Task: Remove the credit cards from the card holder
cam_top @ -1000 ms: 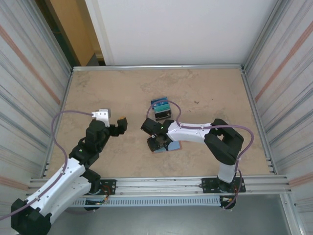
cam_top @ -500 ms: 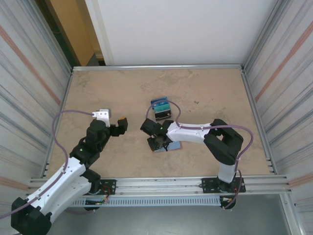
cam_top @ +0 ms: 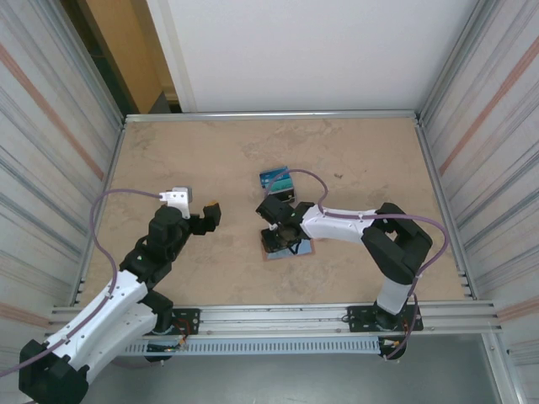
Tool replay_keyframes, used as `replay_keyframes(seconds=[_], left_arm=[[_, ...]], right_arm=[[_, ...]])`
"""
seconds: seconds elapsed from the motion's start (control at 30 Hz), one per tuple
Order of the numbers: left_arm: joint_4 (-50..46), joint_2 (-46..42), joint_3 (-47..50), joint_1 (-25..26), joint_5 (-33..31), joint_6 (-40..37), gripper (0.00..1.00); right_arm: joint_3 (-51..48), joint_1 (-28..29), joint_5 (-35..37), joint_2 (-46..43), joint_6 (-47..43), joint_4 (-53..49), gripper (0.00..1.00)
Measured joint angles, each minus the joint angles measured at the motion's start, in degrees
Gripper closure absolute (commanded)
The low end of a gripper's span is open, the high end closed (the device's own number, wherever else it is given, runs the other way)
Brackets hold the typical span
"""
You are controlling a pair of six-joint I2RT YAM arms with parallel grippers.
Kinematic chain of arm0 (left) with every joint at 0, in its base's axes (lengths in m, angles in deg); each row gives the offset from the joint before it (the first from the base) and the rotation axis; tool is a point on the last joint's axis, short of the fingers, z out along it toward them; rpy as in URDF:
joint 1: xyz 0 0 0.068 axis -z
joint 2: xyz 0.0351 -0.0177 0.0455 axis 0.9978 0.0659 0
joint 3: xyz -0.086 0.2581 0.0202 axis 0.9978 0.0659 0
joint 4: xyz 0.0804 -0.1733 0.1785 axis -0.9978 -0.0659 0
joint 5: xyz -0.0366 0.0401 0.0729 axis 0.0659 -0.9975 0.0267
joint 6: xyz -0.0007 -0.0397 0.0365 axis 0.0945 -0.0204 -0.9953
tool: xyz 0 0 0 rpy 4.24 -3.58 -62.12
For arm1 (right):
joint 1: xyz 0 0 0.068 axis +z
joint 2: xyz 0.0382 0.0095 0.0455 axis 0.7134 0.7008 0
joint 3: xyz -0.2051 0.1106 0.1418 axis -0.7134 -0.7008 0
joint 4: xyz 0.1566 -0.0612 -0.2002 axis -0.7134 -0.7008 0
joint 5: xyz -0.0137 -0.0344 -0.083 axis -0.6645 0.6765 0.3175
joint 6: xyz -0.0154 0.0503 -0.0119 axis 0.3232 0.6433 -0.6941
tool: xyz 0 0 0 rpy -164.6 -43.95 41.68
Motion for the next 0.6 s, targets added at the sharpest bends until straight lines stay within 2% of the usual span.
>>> replay_keyframes(seconds=[0.23,0.6], left_arm=[[0.0,-0.3,-0.1,0.4,0.9,-0.6,0.01],[0.1,1.3,-4.2,5.8,-0.9,-3.5,0.01]], right_arm=[[0.0,-0.1,-0.1,-1.9,0.0,0.0,0.77],[-0.8,-2.2,-0.4,-3.9,1.1,-0.1,0.68]])
